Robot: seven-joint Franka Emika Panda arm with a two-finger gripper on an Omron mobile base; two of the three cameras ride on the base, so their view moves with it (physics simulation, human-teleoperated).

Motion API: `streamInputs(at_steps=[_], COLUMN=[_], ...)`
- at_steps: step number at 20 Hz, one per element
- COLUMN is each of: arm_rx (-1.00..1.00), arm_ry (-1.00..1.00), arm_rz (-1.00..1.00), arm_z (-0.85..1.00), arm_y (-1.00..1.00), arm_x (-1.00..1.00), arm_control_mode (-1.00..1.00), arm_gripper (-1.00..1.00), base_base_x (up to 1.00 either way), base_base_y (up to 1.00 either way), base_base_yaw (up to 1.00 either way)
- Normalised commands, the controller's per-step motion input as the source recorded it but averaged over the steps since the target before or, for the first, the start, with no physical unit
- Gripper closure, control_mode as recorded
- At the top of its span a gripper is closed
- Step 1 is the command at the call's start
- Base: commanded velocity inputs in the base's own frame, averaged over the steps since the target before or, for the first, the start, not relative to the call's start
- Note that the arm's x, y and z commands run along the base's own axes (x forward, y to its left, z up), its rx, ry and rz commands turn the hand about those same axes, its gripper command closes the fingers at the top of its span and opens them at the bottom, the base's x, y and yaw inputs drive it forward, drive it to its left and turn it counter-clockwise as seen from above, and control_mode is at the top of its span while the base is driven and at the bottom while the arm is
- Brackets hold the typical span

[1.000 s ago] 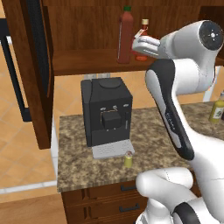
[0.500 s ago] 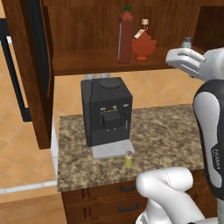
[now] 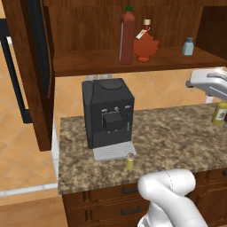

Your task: Put the shaker and condiment bottle from the counter next to their counterparts in the cabinet.

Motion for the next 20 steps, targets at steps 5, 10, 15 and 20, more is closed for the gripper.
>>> streamInputs(at_steps=[5, 10, 15, 20], arm_rx=[0.00, 0.00, 0.00, -0.06], arm_ry=[0.11, 0.05, 0.00, 0.00], arm_rz=[0.23, 0.24, 0.27, 0.30], arm_z=[-0.22, -0.34, -0.65, -0.86], arm_y=[-0.06, -0.19, -0.21, -0.04], arm_x=[-0.16, -0.11, -0.02, 0.00], arm_control_mode=[-1.00, -1.00, -1.00, -1.00], arm_gripper=[-1.00, -1.00, -1.00, -1.00], base_base_x=[0.00, 0.00, 0.00, 0.00], base_base_y=[0.00, 0.00, 0.00, 0.00], base_base_yaw=[0.00, 0.00, 0.00, 0.00])
